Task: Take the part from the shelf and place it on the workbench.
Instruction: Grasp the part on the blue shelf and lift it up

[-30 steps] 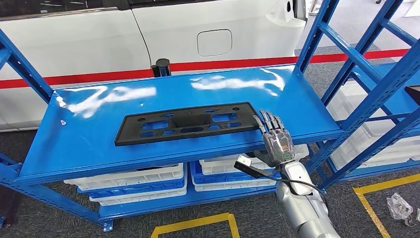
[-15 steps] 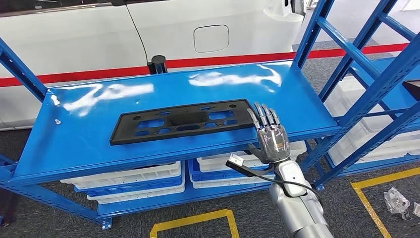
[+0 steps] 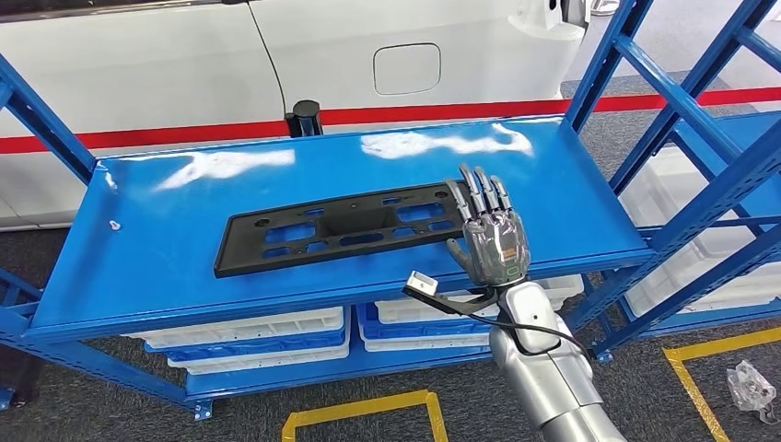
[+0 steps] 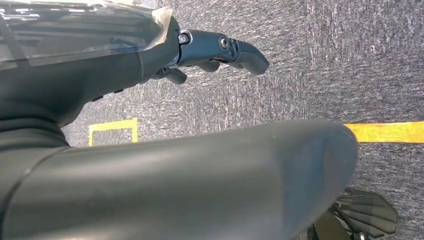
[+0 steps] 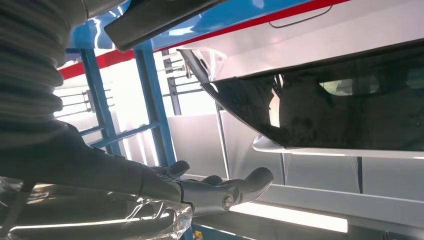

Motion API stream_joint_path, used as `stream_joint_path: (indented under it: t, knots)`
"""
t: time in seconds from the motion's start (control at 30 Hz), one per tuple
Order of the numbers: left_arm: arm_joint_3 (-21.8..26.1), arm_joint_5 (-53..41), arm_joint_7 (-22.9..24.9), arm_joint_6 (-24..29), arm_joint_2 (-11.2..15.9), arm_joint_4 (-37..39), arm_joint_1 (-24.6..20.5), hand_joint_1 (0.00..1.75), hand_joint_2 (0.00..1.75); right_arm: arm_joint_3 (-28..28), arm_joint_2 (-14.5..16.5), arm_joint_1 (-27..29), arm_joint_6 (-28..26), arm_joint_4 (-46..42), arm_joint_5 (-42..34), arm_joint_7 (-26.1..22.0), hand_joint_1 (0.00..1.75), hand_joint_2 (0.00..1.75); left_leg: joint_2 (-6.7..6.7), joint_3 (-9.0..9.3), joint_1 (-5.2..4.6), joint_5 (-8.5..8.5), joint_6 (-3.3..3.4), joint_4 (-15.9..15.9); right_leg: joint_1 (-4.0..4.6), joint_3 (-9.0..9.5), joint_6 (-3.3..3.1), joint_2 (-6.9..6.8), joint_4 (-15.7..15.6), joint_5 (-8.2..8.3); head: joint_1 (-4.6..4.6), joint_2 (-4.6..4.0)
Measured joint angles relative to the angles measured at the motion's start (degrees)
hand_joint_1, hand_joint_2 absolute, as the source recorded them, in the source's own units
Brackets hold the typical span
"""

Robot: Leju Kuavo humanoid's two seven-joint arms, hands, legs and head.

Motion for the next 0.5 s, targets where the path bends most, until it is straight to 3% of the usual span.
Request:
stream_joint_path:
  t: [0.5]
  knots:
    - [-1.1, -0.9, 0.0, -0.4, 0.1, 0.0, 0.0, 0.00, 0.00, 1.2, 0.1, -2.4, 2.9, 6.9, -5.2, -1.5, 0.00, 1.75, -0.09, 0.00, 0.02, -0.25, -0.06, 0.0, 0.01, 0.02, -0.09, -0.07, 0.0, -0.26, 0.00, 0.00]
